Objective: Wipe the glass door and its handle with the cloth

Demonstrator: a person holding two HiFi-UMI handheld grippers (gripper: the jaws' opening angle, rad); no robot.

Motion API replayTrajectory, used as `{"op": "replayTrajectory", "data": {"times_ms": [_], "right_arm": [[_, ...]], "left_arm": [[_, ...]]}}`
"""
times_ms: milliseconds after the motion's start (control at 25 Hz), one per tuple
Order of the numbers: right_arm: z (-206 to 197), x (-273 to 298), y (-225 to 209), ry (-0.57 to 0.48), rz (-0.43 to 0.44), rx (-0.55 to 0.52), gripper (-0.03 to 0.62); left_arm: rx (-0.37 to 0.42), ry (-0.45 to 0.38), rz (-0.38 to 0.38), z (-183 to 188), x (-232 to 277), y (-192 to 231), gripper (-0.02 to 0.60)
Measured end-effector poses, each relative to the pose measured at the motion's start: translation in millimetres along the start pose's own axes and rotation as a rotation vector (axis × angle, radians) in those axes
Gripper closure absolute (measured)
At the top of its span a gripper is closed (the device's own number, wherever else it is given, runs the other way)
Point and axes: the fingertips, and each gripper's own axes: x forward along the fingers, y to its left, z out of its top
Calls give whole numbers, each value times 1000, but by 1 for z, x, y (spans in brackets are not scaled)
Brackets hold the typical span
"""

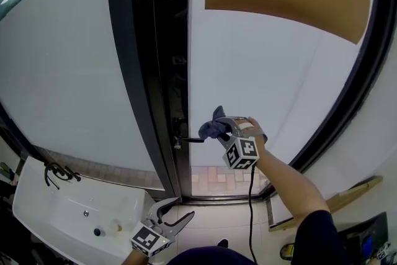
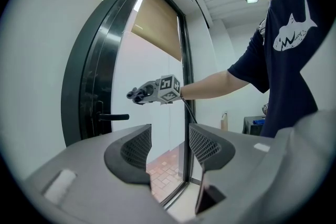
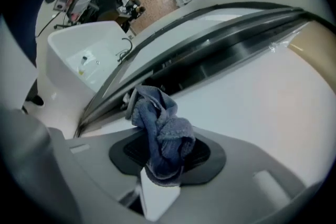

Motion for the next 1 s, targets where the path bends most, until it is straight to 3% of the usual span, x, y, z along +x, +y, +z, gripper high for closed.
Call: {"op": "replayTrajectory", "data": {"times_ms": [200,400,480,640,1000], "right_arm": [[87,45,15,-134,96,77,451],[115,82,33,-144,198,146,451],[112,91,40,-128,222,139,453],[92,91,50,-84,235,28,453],[4,60,42,49,229,86,456]], "left_arm": [[2,-5,26,3,-6,1,360],[-13,-7,68,5,-16,5,360],[-25,-2,83,5,-19,7,360],[-19,2,87,-1,-20,9,361],[-16,-1,39,7,-1,-1,362]]}}
